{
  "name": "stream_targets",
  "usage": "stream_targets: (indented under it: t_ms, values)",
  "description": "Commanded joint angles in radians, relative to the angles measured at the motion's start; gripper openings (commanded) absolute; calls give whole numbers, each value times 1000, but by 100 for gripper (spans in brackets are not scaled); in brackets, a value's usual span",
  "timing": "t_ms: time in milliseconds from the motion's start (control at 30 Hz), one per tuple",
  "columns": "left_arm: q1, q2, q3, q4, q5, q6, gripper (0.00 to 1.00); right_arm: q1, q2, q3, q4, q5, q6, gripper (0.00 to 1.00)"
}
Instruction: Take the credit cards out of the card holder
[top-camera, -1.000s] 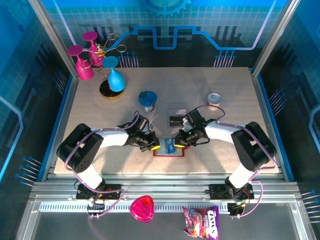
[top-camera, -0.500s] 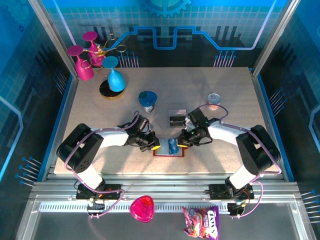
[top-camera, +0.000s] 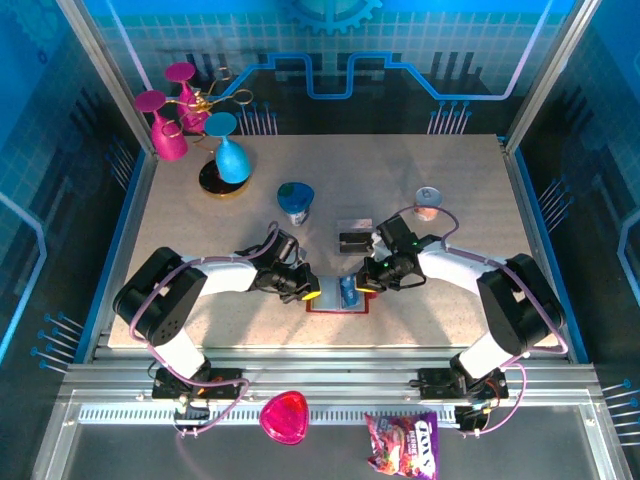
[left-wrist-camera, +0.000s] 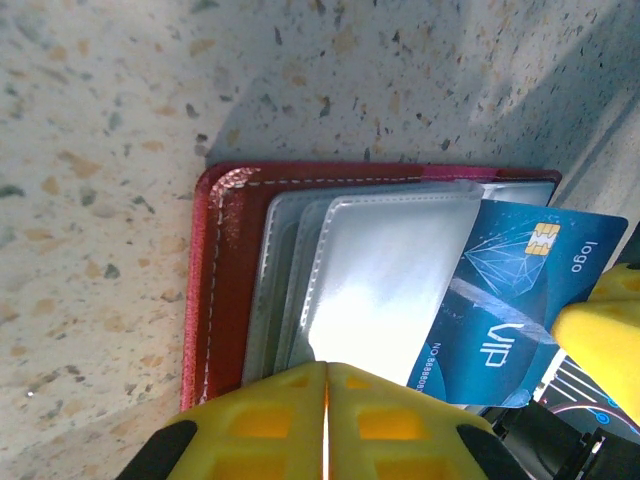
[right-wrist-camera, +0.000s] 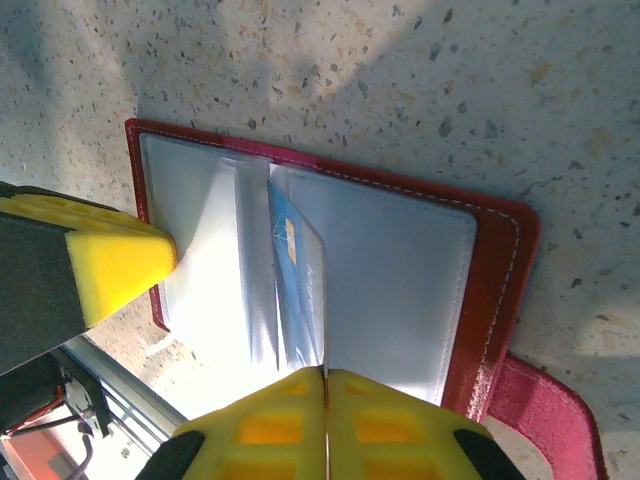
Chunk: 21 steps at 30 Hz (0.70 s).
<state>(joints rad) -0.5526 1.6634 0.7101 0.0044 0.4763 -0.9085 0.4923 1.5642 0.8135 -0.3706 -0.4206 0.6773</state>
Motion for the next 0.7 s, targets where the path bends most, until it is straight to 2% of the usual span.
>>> stream_targets:
  t_ms: [0, 333, 667]
  values:
    - [-5, 10, -2, -58, -6, 19, 9, 15, -12, 24, -34, 25, 17, 7]
    - [-5, -17, 9, -64, -1, 17, 14, 49, -9, 41, -26, 24, 47, 12]
    - [-5, -39, 32, -80, 5, 19, 15, 60, -15, 41, -21, 18, 66, 14]
